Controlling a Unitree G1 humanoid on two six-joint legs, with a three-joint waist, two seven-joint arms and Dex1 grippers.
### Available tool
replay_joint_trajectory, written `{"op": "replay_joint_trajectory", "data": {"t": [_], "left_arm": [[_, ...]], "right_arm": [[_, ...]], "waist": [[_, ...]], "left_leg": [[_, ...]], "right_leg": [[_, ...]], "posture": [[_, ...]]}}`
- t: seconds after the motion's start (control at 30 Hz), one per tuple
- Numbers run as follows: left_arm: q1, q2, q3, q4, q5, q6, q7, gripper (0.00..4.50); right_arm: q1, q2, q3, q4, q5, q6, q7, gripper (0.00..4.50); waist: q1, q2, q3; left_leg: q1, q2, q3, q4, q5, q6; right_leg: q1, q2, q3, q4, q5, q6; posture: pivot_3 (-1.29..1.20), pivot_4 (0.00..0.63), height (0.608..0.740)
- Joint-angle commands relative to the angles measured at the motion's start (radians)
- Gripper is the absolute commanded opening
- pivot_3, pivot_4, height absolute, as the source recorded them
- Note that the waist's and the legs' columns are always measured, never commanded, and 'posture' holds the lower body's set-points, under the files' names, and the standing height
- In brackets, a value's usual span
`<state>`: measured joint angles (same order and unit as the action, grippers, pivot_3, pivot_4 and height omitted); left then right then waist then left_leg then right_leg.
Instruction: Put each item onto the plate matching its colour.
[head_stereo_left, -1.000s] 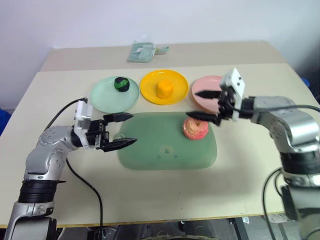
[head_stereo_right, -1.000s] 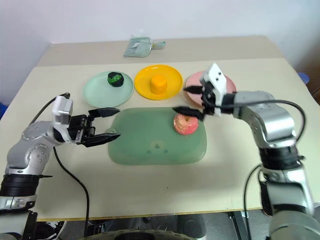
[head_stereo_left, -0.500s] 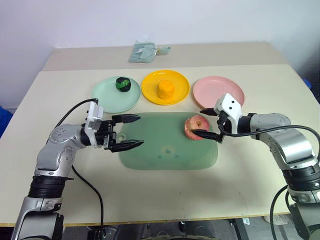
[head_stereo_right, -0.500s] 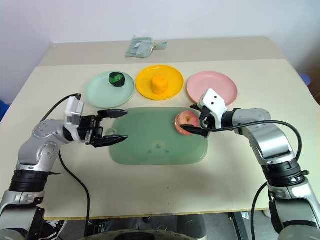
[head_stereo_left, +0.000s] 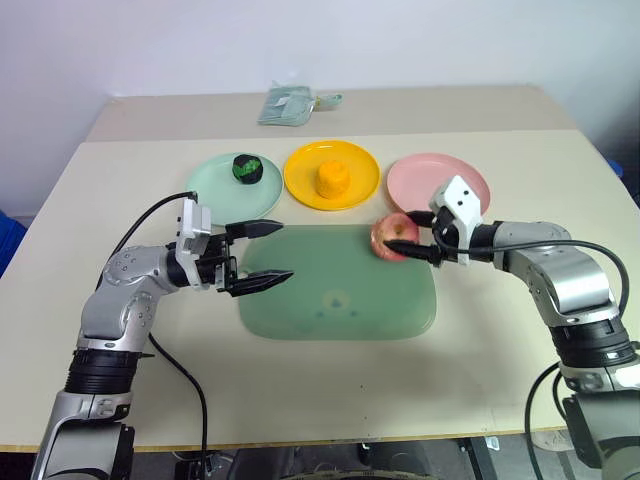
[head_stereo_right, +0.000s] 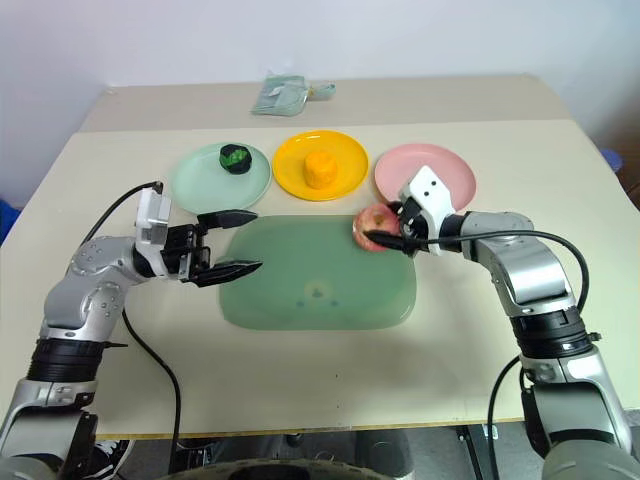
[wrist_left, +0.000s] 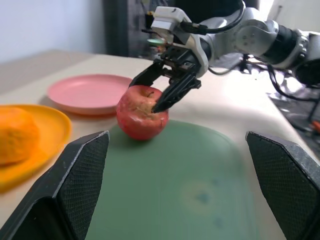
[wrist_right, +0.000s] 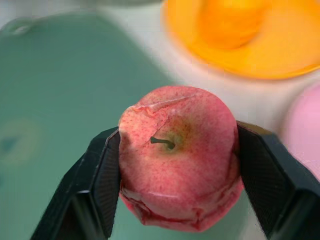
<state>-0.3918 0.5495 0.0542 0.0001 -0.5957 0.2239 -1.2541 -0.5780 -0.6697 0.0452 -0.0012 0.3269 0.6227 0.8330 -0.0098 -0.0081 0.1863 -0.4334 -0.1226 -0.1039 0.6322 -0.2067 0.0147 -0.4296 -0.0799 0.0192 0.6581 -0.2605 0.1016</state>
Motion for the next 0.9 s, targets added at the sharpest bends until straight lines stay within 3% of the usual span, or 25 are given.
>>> {"op": "replay_joint_trajectory", "data": {"t": [0.03,0.33,0.47,0.53,0.6,0.7,0.8,0.9], "left_arm": [[-0.044,-0.020,0.020,0.020,0.031,-0.022,0.074,4.50],[-0.141,-0.103,0.021,0.100,0.116,-0.104,0.241,4.50],[-0.115,-0.105,-0.002,0.072,0.126,-0.102,0.232,4.50],[-0.107,-0.108,-0.002,0.073,0.132,-0.109,0.231,4.50],[-0.099,-0.099,-0.001,0.078,0.136,-0.121,0.213,4.50],[-0.099,-0.088,0.012,0.091,0.133,-0.133,0.196,4.50],[-0.097,-0.069,0.032,0.103,0.112,-0.137,0.161,4.50],[-0.077,-0.039,0.071,0.096,0.056,-0.130,0.097,4.50]], "right_arm": [[-0.090,0.031,-0.096,0.056,-0.003,-0.052,-0.085,2.87],[-0.262,0.080,-0.128,0.398,-0.150,-0.236,-0.334,2.87],[-0.285,0.105,-0.122,0.487,-0.165,-0.270,-0.341,2.87],[-0.293,0.117,-0.133,0.522,-0.159,-0.251,-0.348,3.81],[-0.294,0.115,-0.134,0.513,-0.163,-0.252,-0.350,4.46],[-0.317,0.122,-0.176,0.483,-0.126,-0.293,-0.351,4.46],[-0.338,0.172,-0.305,0.407,0.064,-0.223,-0.300,4.46],[-0.231,0.206,-0.309,0.159,0.183,-0.252,-0.169,4.46]], "waist": [[0.000,0.000,0.000],[-0.001,0.000,0.000],[-0.006,0.000,0.000],[-0.007,0.000,0.000],[-0.006,0.000,0.000],[-0.005,0.000,0.000],[-0.005,0.000,0.000],[-0.005,0.000,0.000]], "left_leg": [[0.000,0.000,0.000,0.000,0.000,0.000],[0.000,0.000,0.000,-0.001,0.003,-0.005],[0.000,0.000,0.001,-0.001,0.003,-0.005],[0.000,0.000,0.001,-0.002,0.003,-0.005],[0.000,0.000,0.001,-0.001,0.003,-0.005],[0.000,0.000,0.001,-0.001,0.003,-0.005],[0.000,0.000,0.001,-0.001,0.003,-0.005],[0.000,0.000,0.001,-0.002,0.003,-0.005]], "right_leg": [[0.000,0.000,0.000,0.000,0.000,0.000],[0.000,0.000,0.000,-0.001,0.000,0.000],[0.000,0.000,0.000,-0.001,0.000,0.000],[-0.001,0.001,0.000,-0.001,0.000,0.000],[-0.001,0.001,0.000,0.000,0.000,0.000],[-0.001,0.001,0.000,0.000,0.000,0.000],[-0.001,0.001,0.000,-0.001,0.000,0.000],[-0.001,0.001,0.000,-0.001,0.000,0.000]], "posture": [[0.00,0.150,0.740],[0.00,0.150,0.740],[0.00,0.150,0.740],[0.00,0.150,0.740],[0.00,0.150,0.740],[0.00,0.150,0.740],[0.00,0.150,0.740],[0.00,0.150,0.740]]}}
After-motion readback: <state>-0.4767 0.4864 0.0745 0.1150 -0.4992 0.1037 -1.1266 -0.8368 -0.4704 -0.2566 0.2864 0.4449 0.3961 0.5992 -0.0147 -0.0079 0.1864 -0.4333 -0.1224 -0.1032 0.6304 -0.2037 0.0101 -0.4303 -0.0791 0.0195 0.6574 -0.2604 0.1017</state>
